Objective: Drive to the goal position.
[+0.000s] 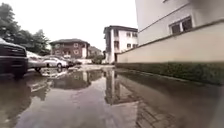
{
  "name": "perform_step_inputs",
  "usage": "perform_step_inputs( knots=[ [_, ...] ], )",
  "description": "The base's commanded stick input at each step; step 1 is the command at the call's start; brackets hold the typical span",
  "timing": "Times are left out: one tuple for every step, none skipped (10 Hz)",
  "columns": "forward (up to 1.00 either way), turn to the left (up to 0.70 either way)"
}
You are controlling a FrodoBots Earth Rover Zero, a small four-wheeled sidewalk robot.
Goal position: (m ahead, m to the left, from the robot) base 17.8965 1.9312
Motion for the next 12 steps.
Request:
perform_step_inputs(
  knots=[
    [0.7,-0.35],
    [0.7,-0.32],
    [0.7,-0.1],
    [0.7,0.0],
    [0.7,0.0],
    [0.7,0.0],
    [0.7,0.0],
    [0.7,0.0],
    [0.7,0.0],
    [0.7,0.0],
    [0.7,0.0],
    [0.7,0.0]
  ],
)
